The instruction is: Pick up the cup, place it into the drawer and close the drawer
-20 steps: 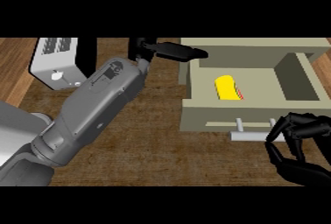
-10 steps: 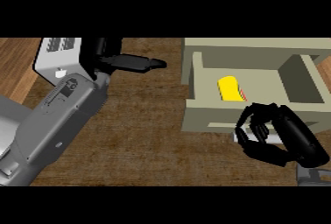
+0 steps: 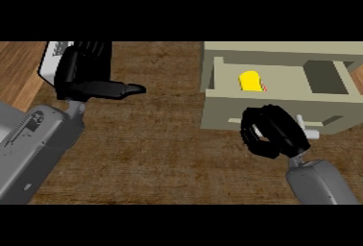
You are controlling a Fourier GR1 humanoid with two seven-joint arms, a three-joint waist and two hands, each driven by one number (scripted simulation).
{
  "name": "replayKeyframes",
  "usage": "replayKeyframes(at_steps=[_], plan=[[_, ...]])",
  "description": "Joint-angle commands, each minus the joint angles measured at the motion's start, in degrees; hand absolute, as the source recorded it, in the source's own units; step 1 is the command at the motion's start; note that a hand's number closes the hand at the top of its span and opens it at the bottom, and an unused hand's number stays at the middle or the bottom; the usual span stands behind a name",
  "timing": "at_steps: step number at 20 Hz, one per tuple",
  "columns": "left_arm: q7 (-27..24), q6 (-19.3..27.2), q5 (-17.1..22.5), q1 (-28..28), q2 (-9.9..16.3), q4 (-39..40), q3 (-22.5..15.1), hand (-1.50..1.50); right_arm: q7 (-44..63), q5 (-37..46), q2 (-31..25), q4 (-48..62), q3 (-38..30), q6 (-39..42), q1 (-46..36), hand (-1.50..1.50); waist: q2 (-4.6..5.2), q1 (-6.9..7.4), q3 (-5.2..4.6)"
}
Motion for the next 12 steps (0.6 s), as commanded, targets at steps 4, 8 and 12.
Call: replayKeyframes(at_steps=[4,8,12], plan=[[-1.3,-4.5,-0.1,10.2,4.6,-5.0,4.5,-1.5,-4.8,5.9,3.6,22.9,-1.5,-6.4,-13.3,1.5,0.15,-0.84,0.02],[-2.5,-7.6,0.0,12.5,4.6,-5.9,5.5,-1.5,-10.3,5.9,5.9,40.6,-5.2,-12.6,-21.4,1.5,0.52,-0.26,0.06],[-5.2,-12.3,1.5,16.0,5.8,-5.6,8.2,-1.5,-13.6,4.4,4.9,51.4,-9.2,-13.4,-27.8,1.5,0.8,0.39,0.05]])
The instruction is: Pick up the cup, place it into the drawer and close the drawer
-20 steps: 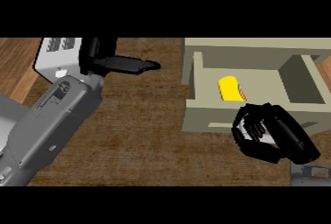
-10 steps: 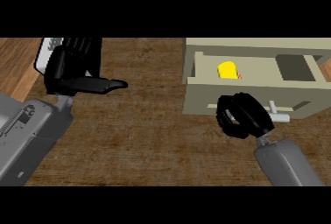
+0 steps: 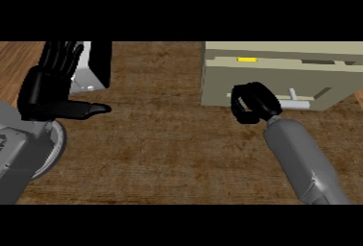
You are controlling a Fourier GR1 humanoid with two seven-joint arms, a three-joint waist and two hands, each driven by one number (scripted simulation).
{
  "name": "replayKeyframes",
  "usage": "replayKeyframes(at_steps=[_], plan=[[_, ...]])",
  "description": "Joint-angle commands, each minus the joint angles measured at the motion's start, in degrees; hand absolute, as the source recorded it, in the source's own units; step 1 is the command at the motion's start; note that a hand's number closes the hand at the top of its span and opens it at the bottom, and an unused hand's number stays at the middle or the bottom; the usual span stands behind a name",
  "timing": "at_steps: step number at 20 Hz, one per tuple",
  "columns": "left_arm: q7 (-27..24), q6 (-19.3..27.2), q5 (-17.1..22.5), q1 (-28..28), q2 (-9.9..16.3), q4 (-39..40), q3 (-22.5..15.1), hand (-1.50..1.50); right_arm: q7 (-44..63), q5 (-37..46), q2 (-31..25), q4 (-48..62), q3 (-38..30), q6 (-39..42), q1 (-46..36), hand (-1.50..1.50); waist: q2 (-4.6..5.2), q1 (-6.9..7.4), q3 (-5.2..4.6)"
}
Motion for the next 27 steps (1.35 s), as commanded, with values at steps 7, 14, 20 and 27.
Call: replayKeyframes(at_steps=[7,14,20,27], plan=[[0.4,-4.2,0.6,2.5,1.0,-1.8,2.3,-1.5,-5.1,-1.9,-3.5,25.1,-8.1,-0.5,-15.3,1.5,1.29,1.99,0.22],[0.2,-6.0,1.1,2.2,-0.2,-1.9,1.9,-1.5,-7.6,-4.7,-7.0,28.3,-10.9,2.9,-18.4,1.5,1.91,3.18,0.3],[-0.4,-7.1,0.1,3.5,-1.0,-1.0,0.5,-1.5,-9.8,-6.7,-8.6,28.4,-13.0,2.8,-18.3,1.5,2.43,3.99,0.33],[-1.2,-8.5,0.3,3.5,-2.1,0.0,0.6,-1.5,-10.8,-7.7,-8.7,28.9,-14.2,2.3,-19.0,1.5,2.6,4.41,0.29]])
